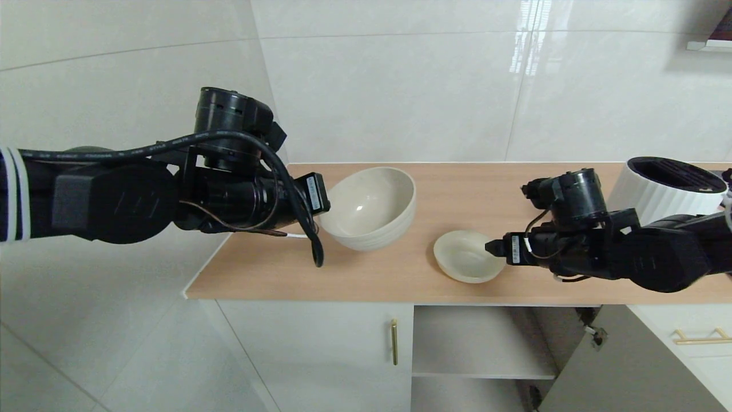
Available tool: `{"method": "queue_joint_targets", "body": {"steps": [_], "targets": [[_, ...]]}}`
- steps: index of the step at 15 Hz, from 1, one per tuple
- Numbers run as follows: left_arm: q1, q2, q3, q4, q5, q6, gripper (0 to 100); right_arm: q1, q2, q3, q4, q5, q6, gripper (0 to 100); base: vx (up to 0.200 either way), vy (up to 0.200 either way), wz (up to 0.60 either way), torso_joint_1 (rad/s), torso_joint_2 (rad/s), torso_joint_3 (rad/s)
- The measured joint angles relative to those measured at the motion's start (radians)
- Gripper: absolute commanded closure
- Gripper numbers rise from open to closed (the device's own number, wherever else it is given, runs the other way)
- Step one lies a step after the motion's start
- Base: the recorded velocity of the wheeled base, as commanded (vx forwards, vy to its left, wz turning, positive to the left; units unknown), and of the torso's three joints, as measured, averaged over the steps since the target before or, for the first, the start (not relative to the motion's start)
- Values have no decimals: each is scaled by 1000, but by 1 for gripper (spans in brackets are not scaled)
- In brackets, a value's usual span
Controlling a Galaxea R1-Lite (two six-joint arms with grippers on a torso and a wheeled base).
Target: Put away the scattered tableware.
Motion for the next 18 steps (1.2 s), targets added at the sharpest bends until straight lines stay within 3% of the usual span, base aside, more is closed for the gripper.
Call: {"method": "queue_joint_targets", "body": {"steps": [3, 10, 11, 18], "targets": [[-5, -17, 8, -1, -2, 0, 100, 2, 83, -49, -4, -68, 35, 0, 0, 0, 0, 0, 0, 0], [-11, -37, 14, -1, -2, 0, 100, -13, 156, -85, -4, -74, 51, 0, 0, 0, 0, 0, 0, 0], [-14, -41, 16, -1, -2, 0, 100, -13, 162, -87, -4, -74, 52, 100, 0, 0, 0, 0, 0, 0], [-25, -69, 25, 0, -2, -1, 100, -20, 185, -104, -4, -66, 83, 100, 0, 0, 0, 0, 0, 0]]}}
